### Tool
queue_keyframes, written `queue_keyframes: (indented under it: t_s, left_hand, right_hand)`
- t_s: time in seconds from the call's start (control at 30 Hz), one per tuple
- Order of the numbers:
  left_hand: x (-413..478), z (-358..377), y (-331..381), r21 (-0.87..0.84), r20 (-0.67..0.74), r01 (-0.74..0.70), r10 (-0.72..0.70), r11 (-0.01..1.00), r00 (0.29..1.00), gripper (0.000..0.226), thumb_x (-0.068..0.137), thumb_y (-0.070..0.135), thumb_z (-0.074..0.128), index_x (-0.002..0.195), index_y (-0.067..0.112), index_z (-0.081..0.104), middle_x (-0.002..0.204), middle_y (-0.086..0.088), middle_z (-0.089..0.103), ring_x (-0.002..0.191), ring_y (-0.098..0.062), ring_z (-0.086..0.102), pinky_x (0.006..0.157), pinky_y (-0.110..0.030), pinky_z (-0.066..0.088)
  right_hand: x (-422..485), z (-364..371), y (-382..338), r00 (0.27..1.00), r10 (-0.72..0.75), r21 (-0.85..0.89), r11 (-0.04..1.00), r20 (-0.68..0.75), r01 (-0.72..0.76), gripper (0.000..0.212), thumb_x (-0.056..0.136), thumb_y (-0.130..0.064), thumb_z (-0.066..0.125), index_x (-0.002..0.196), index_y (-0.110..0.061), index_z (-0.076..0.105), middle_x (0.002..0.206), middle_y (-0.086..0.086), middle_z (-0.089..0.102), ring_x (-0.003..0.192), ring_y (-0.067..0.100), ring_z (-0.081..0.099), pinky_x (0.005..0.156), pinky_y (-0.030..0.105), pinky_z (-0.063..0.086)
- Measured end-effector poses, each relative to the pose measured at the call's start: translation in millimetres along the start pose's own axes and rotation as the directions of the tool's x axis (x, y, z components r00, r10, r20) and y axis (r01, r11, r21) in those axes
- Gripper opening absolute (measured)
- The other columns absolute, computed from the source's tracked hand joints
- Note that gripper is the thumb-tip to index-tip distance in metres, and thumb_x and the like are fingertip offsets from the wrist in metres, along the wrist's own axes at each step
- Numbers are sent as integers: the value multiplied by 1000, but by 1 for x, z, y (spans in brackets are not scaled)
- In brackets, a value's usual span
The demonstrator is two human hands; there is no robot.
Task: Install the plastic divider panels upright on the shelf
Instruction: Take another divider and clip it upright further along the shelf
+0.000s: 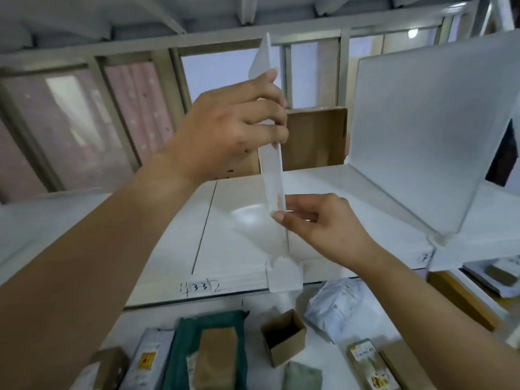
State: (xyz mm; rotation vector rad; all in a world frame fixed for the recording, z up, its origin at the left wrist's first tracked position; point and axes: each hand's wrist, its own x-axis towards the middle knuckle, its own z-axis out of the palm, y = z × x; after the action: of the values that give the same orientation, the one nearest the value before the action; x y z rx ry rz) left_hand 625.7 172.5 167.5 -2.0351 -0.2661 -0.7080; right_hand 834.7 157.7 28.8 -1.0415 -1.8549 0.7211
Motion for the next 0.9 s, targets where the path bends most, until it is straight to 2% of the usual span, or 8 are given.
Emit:
queue_keyframes:
  t_s: [0.37, 0.57, 0.7, 0.8, 0.83, 0.9]
  left_hand:
    - [12, -1, 16, 52, 41, 15, -17, 999, 999, 22, 108, -1, 62, 96, 3, 80, 97, -14, 76, 105, -33, 71, 112, -52, 52]
    - [7, -14, 7, 72, 54, -19, 15, 997, 998, 23, 109, 0, 60, 98, 5, 80, 99, -15, 76, 105, -33, 71, 113, -53, 51]
    - [4, -11, 11, 73, 1, -30, 30, 997, 1000, 21, 108, 0, 62, 95, 2, 79, 97, -16, 76, 104, -35, 72, 110, -54, 53]
    - [2, -8, 11, 71, -36, -39, 42, 997, 998, 21, 107, -2, 62, 94, 1, 78, 96, -15, 76, 104, -35, 73, 108, -54, 55]
    - [2, -7, 10, 63, -42, -42, 44, 997, 998, 20, 107, -2, 62, 95, 1, 78, 96, -15, 76, 104, -36, 72, 108, -54, 55]
    - [0, -5, 9, 47, -38, -37, 39, 998, 999, 19, 107, 0, 63, 96, 1, 78, 98, -15, 76, 106, -35, 72, 108, -55, 54]
  right_hand:
    - [-6, 0, 6, 1000, 19, 49, 999, 3, -19, 54, 85, -56, 74, 130, -26, 73, 124, -12, 75, 109, 2, 71, 103, 36, 56]
    - [-8, 7, -1, 1000, -6, 11, 1000, 2, 6, 54, 86, -58, 72, 131, -27, 72, 124, -14, 75, 108, -1, 71, 101, 32, 57]
    - [-14, 13, 2, 998, -39, -5, 999, -52, 39, 44, 91, -47, 74, 128, -24, 74, 121, -12, 76, 103, -5, 72, 94, 19, 56]
    - [-14, 15, 1, 991, -88, -156, 985, -103, 71, 32, 92, -54, 69, 103, -26, 81, 94, -16, 79, 87, -4, 73, 82, 14, 58]
    - [-13, 15, 0, 987, -115, -222, 971, -115, 87, 32, 92, -57, 66, 90, -28, 78, 81, -16, 77, 79, -1, 72, 74, 14, 57]
    - [-11, 15, -2, 975, -190, -358, 923, -111, 139, 43, 96, -61, 57, 70, -28, 66, 64, -10, 66, 64, 8, 65, 60, 24, 54]
